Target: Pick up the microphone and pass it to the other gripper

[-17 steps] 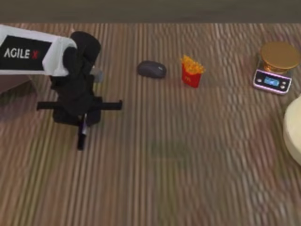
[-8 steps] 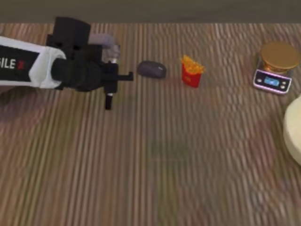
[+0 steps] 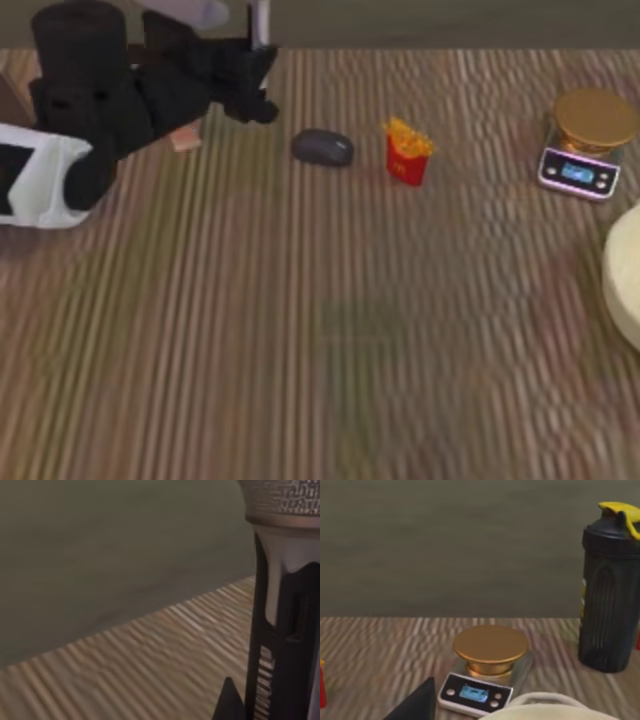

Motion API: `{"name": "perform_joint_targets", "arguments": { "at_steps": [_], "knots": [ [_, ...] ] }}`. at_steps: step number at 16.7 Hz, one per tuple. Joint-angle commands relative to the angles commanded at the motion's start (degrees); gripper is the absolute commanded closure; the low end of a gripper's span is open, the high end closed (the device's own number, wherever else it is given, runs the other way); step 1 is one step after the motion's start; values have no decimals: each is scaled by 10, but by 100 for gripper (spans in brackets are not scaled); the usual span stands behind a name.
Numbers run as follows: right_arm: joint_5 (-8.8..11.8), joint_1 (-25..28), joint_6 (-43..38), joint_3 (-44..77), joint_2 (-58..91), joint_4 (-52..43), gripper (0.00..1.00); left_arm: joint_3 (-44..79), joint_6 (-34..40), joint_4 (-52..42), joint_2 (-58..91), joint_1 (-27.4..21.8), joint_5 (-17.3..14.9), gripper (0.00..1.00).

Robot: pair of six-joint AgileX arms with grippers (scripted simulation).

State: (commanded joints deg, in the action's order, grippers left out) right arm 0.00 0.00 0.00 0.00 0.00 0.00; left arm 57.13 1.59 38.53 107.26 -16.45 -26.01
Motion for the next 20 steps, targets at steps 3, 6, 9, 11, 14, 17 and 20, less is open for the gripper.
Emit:
{"name": "perform_joint_targets", "arguments": {
  "at_steps": [3,6,9,11,14,17,20],
  "knots": [
    [0,0,0,0,0,0,0,-25,-20,76,-34,4,-32,100],
    [0,0,0,0,0,0,0,-33,-26,97,-47,5,-42,100],
    [0,0,0,0,0,0,0,-30,-26,96,-45,2,-40,100],
    [0,0,0,0,0,0,0,-34,-26,95,-52,-7,-31,100],
    [0,0,0,0,0,0,0,-55,-24,91,-92,-56,23,100],
    [0,0,0,0,0,0,0,-88,-20,82,-146,-127,102,100],
    [0,0,0,0,0,0,0,-112,-17,77,-192,-186,161,100]
  ]
}}
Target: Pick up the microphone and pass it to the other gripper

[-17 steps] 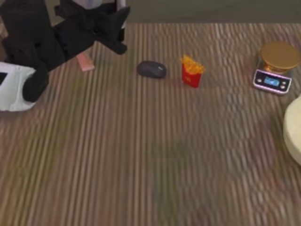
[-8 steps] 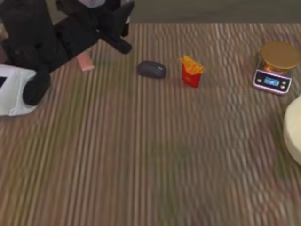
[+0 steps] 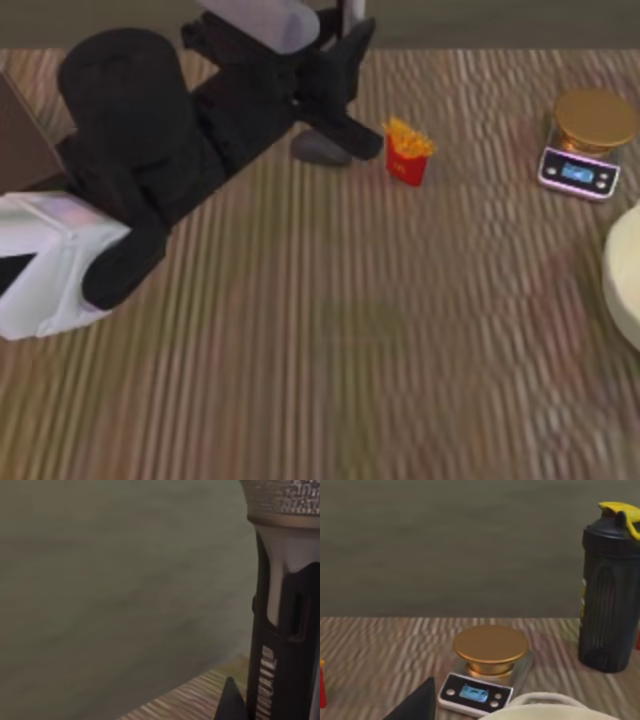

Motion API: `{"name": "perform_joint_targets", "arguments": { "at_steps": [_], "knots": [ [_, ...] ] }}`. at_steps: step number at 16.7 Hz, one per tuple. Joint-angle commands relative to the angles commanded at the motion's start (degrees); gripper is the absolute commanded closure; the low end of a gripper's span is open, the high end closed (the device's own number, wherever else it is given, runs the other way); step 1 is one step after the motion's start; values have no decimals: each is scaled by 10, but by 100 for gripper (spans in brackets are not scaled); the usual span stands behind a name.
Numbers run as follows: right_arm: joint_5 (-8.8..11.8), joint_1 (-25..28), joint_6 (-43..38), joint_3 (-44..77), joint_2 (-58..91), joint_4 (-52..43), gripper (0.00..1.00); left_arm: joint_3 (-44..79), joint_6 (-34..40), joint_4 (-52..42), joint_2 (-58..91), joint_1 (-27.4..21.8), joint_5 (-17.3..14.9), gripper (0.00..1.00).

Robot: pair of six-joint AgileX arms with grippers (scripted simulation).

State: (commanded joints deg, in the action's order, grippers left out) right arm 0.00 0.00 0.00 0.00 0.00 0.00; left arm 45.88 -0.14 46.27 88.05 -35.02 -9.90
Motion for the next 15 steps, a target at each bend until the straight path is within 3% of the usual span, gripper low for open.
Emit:
{"name": "perform_joint_targets", "arguments": {
  "at_steps": [15],
  "knots": [
    [6,13,2,16,20,6,0,-5,0,-1,-11,-11,11,100]
  ]
}}
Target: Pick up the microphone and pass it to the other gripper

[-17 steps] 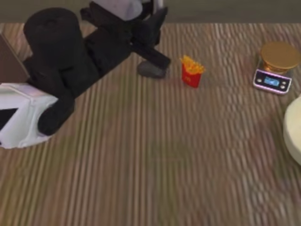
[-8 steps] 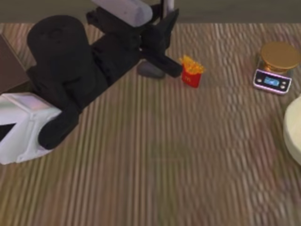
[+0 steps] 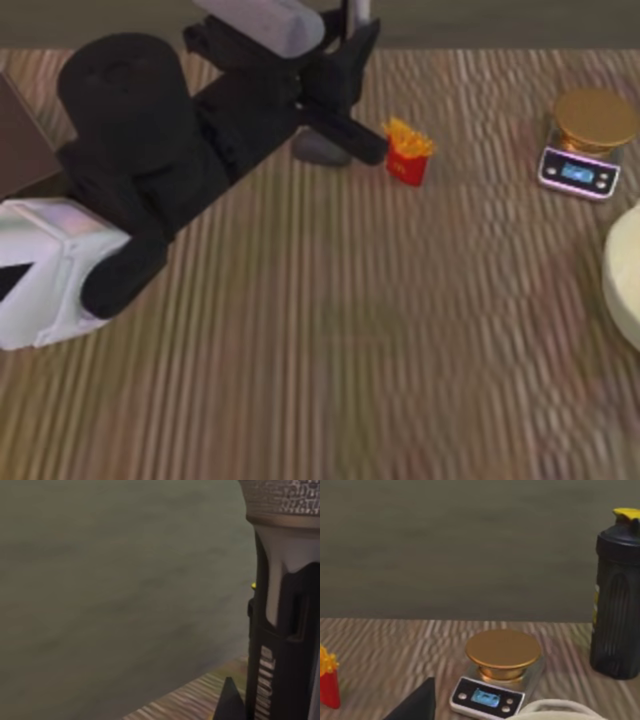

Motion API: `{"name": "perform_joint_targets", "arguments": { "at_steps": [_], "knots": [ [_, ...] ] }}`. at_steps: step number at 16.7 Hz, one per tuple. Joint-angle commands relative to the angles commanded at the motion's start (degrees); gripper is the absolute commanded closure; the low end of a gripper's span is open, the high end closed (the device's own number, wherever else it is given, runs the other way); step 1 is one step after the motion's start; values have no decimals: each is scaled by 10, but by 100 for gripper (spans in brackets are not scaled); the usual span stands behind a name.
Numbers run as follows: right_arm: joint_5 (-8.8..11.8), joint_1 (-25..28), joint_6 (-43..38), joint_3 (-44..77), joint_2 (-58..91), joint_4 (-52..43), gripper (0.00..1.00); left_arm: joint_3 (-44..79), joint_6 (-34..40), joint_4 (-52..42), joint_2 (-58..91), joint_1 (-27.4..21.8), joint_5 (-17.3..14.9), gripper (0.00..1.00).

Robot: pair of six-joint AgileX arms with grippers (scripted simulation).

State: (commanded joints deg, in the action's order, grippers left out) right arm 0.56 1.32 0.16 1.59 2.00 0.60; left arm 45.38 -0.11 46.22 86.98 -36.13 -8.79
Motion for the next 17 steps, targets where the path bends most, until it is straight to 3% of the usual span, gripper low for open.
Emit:
{"name": "perform_joint_targets", "arguments": {
  "at_steps": [4,13,17],
  "knots": [
    [25,61,4,78,111,32,0,0,0,0,0,0,0,100],
    [99,244,4,346,512,158,0,0,0,0,0,0,0,100],
    [121,299,6,421,624,189,0,0,0,0,0,0,0,100]
  ]
}}
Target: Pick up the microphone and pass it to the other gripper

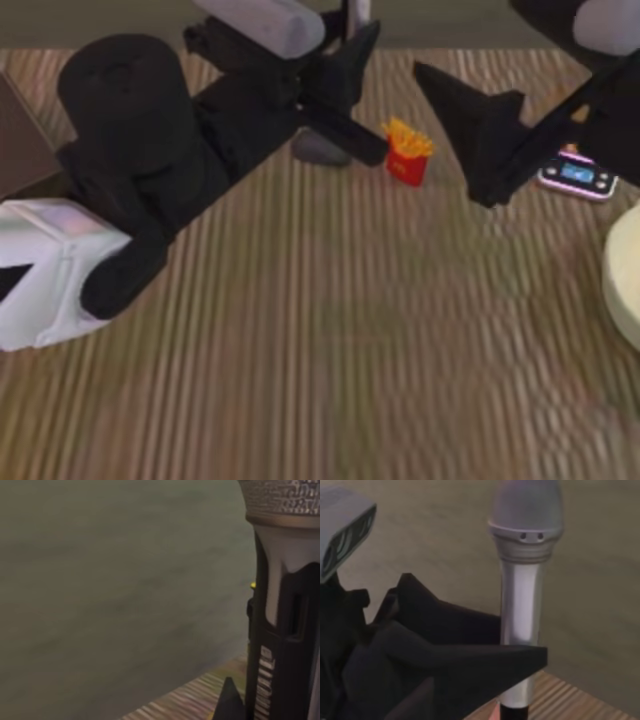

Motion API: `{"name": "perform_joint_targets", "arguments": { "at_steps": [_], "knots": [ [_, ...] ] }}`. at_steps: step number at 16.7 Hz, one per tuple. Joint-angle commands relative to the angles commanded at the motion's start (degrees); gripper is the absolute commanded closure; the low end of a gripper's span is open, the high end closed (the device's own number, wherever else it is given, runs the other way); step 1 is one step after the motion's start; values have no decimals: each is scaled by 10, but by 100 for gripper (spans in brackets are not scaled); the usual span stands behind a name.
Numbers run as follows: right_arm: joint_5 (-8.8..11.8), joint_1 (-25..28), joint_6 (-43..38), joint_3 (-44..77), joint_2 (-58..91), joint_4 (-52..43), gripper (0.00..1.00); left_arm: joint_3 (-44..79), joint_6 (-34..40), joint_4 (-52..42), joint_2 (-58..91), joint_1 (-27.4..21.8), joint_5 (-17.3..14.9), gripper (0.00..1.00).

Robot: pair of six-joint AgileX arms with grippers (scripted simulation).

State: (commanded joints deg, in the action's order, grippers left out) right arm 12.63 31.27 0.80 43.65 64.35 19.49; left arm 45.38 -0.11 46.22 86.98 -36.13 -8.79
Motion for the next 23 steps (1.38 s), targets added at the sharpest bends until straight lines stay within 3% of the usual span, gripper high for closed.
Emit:
{"name": "perform_joint_targets", "arguments": {
  "at_steps": [9,18,23],
  "knots": [
    [4,15,0,23,37,8,0,0,0,0,0,0,0,100],
    [-33,50,-2,181,248,58,0,0,0,0,0,0,0,100],
    [-35,52,-2,190,258,61,0,0,0,0,0,0,0,100]
  ]
}}
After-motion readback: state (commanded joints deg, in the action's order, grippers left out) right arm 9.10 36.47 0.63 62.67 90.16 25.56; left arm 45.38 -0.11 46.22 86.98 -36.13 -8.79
